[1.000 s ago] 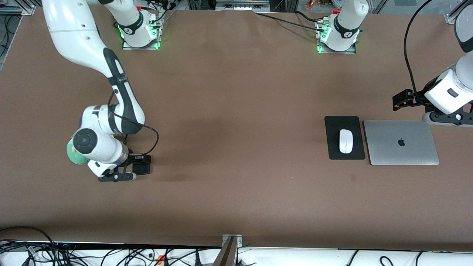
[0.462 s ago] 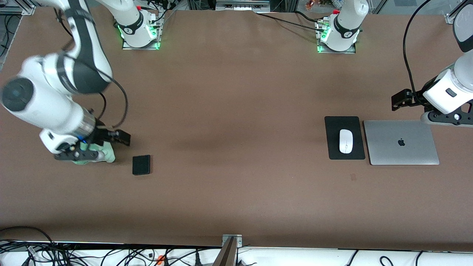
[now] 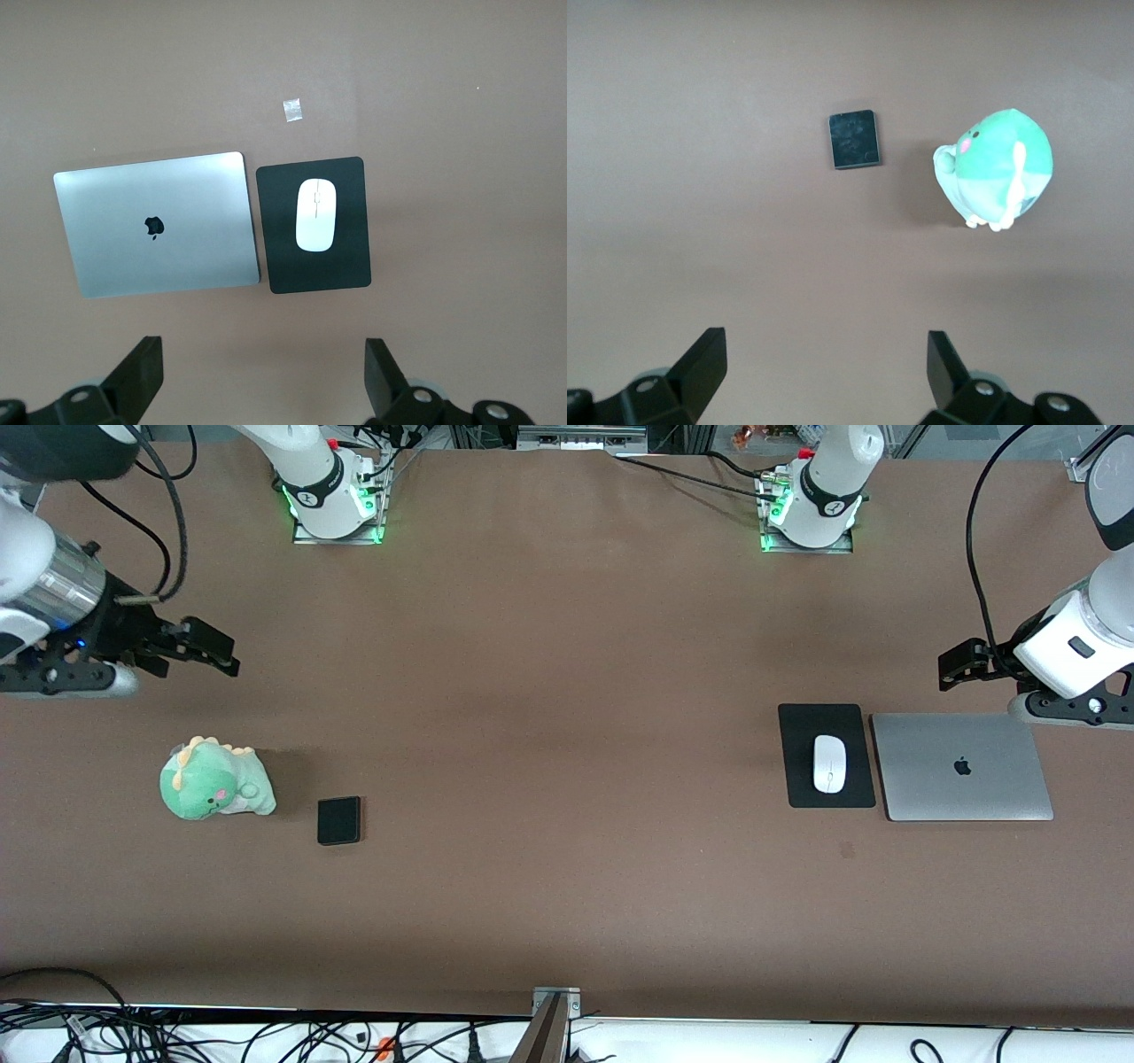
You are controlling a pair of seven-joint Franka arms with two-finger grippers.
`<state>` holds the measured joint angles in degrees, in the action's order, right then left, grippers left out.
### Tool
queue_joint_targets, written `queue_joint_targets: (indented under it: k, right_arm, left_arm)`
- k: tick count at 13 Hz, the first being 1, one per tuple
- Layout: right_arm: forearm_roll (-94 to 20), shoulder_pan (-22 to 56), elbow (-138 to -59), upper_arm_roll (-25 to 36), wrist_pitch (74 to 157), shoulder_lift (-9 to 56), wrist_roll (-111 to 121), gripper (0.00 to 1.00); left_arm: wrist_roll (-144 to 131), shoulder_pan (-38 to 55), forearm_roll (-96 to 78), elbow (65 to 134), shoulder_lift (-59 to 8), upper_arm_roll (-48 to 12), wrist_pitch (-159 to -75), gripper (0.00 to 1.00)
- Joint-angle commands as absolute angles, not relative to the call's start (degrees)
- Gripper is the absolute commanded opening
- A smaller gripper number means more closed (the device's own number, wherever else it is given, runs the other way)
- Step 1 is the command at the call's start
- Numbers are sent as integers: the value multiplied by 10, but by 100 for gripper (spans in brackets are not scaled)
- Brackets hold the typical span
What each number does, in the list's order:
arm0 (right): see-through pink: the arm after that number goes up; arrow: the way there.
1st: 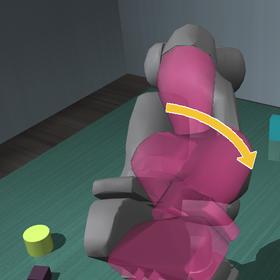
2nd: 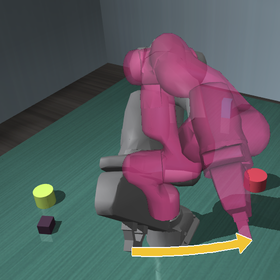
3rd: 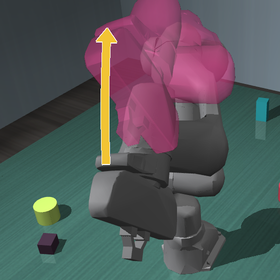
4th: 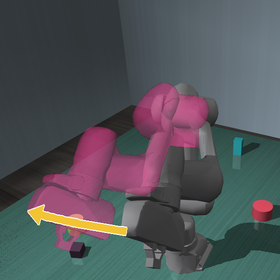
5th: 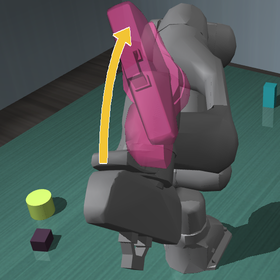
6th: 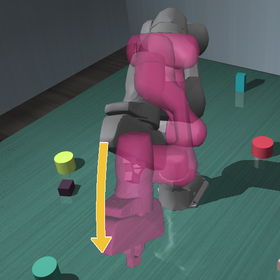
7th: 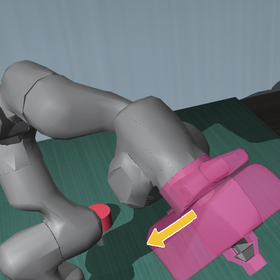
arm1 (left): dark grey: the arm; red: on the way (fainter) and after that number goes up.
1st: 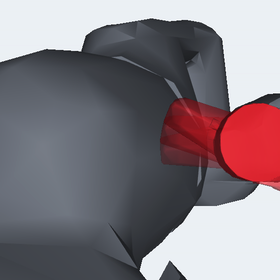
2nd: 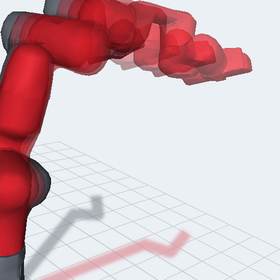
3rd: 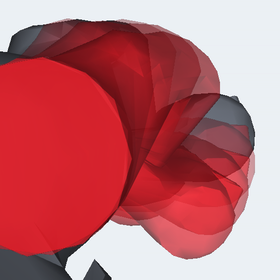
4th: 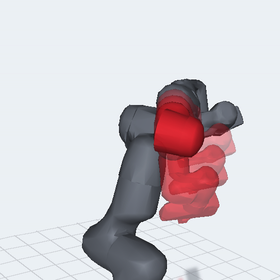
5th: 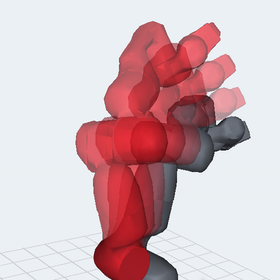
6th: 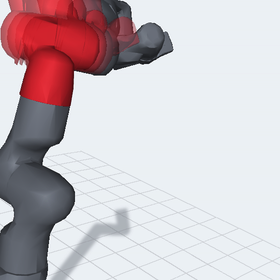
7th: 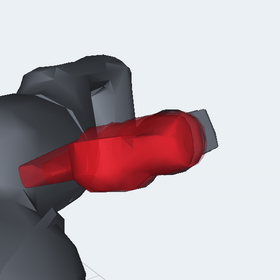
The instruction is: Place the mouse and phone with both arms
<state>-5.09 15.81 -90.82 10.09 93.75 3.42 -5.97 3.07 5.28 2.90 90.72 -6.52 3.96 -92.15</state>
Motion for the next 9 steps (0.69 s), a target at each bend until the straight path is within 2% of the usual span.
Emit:
queue_joint_targets:
  k: [1, 4, 6, 7, 9]
  right_arm:
    - [-33, 155, -922, 98, 933, 27, -48, 100]
    - [-23, 155, -921, 96, 932, 27, -25, 100]
    - [-22, 155, -899, 97, 909, 36, -29, 100]
    - [-22, 155, -894, 97, 905, 39, -29, 100]
    - [-22, 155, -892, 97, 905, 39, -29, 100]
  left_arm:
    - [33, 54, 19, 897, -64, 40, -911, 100]
    - [32, 54, 19, 904, -56, 38, -916, 100]
    - [31, 52, 19, 951, -22, 31, -962, 100]
    - [31, 53, 22, 1001, 8, 27, -1006, 100]
    - [35, 47, 22, 1017, 16, 24, -1022, 100]
